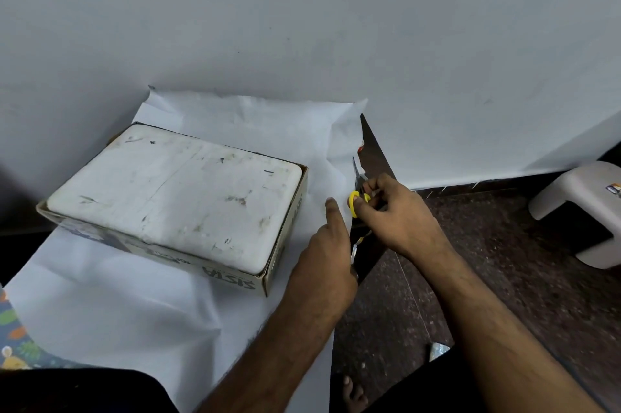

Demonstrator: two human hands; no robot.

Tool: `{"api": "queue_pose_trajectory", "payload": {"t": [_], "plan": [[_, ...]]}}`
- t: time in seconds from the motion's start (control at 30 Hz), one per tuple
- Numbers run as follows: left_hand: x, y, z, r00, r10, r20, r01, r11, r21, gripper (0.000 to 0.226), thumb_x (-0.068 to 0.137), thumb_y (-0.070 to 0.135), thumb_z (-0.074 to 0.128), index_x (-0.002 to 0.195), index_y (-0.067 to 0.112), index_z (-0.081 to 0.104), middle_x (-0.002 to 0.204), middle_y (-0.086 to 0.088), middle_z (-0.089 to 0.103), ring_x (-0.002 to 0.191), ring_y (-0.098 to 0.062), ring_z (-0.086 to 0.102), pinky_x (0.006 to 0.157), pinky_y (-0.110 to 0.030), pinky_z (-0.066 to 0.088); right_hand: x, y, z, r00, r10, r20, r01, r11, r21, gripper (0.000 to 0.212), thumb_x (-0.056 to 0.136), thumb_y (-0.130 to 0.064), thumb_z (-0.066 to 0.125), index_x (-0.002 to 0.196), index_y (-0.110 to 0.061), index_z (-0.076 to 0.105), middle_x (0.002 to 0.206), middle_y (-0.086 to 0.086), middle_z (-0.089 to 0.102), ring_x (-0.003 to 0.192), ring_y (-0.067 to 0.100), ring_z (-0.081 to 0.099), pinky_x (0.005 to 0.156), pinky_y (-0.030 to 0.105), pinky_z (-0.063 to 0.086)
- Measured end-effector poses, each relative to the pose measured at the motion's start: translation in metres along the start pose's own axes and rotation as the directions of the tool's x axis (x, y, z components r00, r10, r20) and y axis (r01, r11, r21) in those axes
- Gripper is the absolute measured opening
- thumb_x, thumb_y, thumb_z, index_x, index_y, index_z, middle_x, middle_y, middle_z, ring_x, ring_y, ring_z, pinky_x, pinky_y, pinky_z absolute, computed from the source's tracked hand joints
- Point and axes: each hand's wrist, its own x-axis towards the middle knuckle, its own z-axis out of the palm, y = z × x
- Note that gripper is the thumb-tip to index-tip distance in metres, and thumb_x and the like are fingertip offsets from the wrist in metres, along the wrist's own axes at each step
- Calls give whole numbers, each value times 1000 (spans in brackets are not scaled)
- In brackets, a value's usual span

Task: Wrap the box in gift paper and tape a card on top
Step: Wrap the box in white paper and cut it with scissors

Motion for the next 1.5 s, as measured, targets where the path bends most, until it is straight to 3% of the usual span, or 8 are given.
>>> {"api": "queue_pose_trajectory", "payload": {"t": [0.17, 0.3, 0.4, 0.5, 0.6, 1.1, 1.5], "plan": [[0, -1, 0, 1000, -1, 2, 1, 1000, 6, 100, 97, 15, 65, 161, 18, -12, 123, -9, 59, 107, -22, 62, 74, -27, 41, 1, 1, 1, 1000, -13, -13, 13, 1000, 22, 15, 89, -43, 65, 88, -30, 56, 76, -10, 69, 77, 9, 64, 77, 42, 56], [2, 0, -1, 998, -24, 56, 20, 998, 54, 107, 94, 10, 69, 161, 19, -14, 127, -10, 60, 110, -23, 63, 85, -33, 51, 1, 0, 1, 1000, 9, -8, -9, 1000, -9, 23, 89, -55, 61, 92, -32, 56, 82, -12, 68, 83, 7, 63, 78, 39, 54], [2, 2, -3, 995, -43, 94, 36, 997, 74, 107, 93, 7, 69, 160, 18, -13, 133, -11, 58, 117, -24, 61, 92, -36, 51, 3, 1, -2, 999, 32, -8, -32, 999, 10, 21, 89, -52, 62, 93, -32, 57, 82, -11, 68, 83, 10, 64, 81, 42, 55], [1, 2, -4, 996, -30, 80, 23, 995, 92, 104, 92, 5, 66, 161, 17, -12, 131, -10, 57, 115, -23, 60, 89, -34, 51, 5, 2, -1, 1000, 27, -3, -27, 999, 41, 16, 89, -45, 64, 91, -31, 58, 77, -10, 69, 81, 10, 64, 80, 43, 56], [0, 1, -4, 994, -39, 99, 29, 994, 102, 106, 92, 6, 68, 160, 17, -13, 131, -10, 58, 114, -23, 61, 86, -33, 51, 4, 0, 0, 1000, 19, -2, -19, 998, 57, 20, 89, -51, 63, 90, -32, 57, 78, -10, 68, 80, 10, 63, 78, 41, 55], [-1, 5, -5, 985, -57, 163, 39, 993, 114, 107, 92, 3, 68, 161, 15, -13, 134, -13, 57, 113, -25, 63, 89, -36, 53, 2, 0, 8, 999, 3, -38, -2, 1000, 31, 24, 94, -53, 54, 101, -30, 50, 90, -6, 65, 85, 20, 64, 83, 46, 56], [-1, -1, -1, 995, 11, 100, -20, 996, 93, 102, 94, 10, 68, 161, 16, -9, 126, -10, 61, 106, -21, 64, 80, -30, 51, 4, -1, 13, 999, 11, -44, -8, 998, 64, 19, 94, -46, 54, 100, -28, 51, 89, -5, 66, 85, 21, 65, 80, 48, 57]]}}
